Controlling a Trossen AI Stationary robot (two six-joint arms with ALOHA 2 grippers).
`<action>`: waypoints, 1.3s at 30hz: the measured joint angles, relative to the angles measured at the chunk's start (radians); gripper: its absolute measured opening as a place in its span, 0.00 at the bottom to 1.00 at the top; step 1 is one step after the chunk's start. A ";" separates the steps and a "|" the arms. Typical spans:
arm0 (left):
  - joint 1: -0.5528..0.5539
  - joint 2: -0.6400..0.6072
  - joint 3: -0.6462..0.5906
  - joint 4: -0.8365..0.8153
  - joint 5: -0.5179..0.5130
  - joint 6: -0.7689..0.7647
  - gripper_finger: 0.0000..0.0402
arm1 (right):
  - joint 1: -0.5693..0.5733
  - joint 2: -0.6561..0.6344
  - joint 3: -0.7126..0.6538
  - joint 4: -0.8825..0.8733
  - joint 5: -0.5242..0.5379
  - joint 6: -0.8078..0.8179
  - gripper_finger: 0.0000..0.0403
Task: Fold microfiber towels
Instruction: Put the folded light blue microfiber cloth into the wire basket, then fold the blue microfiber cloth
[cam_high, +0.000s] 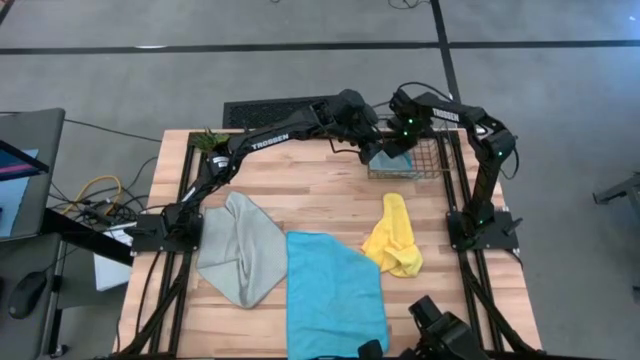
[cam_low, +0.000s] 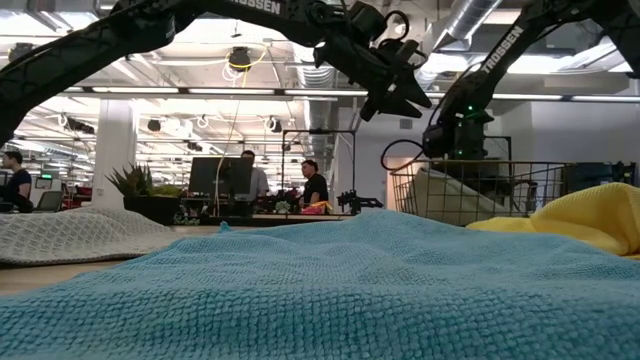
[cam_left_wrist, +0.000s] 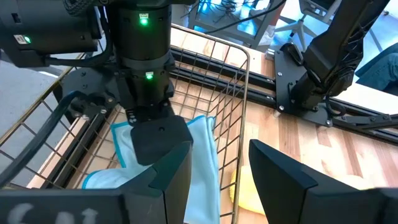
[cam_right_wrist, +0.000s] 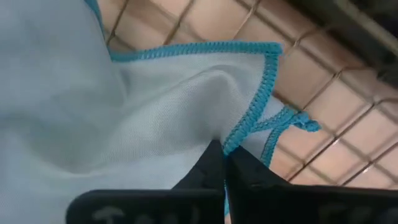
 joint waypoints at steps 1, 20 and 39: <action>0.000 0.000 0.000 0.000 0.000 0.000 0.38 | 0.000 0.000 0.000 0.009 0.000 0.000 0.03; 0.000 0.000 0.000 0.000 -0.001 -0.003 0.38 | 0.000 -0.002 0.001 -0.007 0.151 -0.051 0.20; -0.006 -0.018 -0.002 -0.014 -0.046 0.085 0.38 | -0.007 -0.012 0.083 -0.156 0.158 0.000 0.58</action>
